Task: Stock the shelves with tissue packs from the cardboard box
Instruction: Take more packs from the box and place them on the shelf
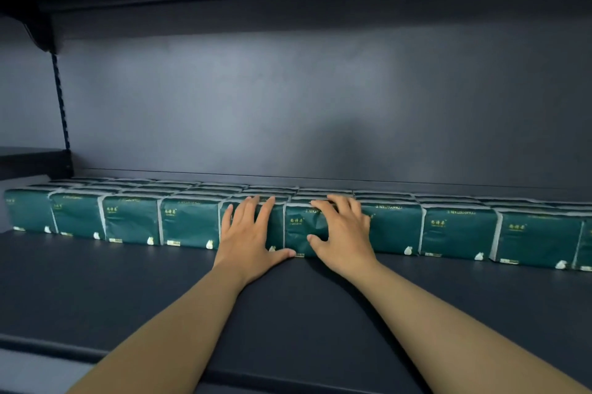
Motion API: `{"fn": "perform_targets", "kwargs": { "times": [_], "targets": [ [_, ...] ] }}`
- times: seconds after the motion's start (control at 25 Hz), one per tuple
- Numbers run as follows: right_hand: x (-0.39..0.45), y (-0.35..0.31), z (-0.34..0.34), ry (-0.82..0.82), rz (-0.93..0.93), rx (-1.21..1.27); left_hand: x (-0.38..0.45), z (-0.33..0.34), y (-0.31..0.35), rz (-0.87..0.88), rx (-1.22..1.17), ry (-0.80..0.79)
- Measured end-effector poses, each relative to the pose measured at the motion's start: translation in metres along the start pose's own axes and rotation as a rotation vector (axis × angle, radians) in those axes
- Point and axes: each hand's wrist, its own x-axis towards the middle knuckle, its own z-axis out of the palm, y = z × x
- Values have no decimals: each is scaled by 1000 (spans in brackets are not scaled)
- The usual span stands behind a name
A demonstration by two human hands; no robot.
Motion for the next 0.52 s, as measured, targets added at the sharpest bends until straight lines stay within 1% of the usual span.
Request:
{"fn": "perform_targets", "kwargs": {
  "times": [0.12, 0.2, 0.28, 0.4, 0.52],
  "targets": [
    [1, -1, 1, 13, 9, 1, -1, 0, -1, 5, -16, 15],
    [-1, -1, 0, 31, 30, 2, -1, 1, -1, 10, -41, 61],
    [-4, -3, -5, 60, 65, -30, -4, -2, -2, 8, -21, 109],
    [-20, -15, -22, 87, 106, -54, -17, -19, 1, 6, 33, 116],
    [-55, -38, -47, 103, 45, -71, -45, -50, 5, 47, 0, 113]
  ]
}}
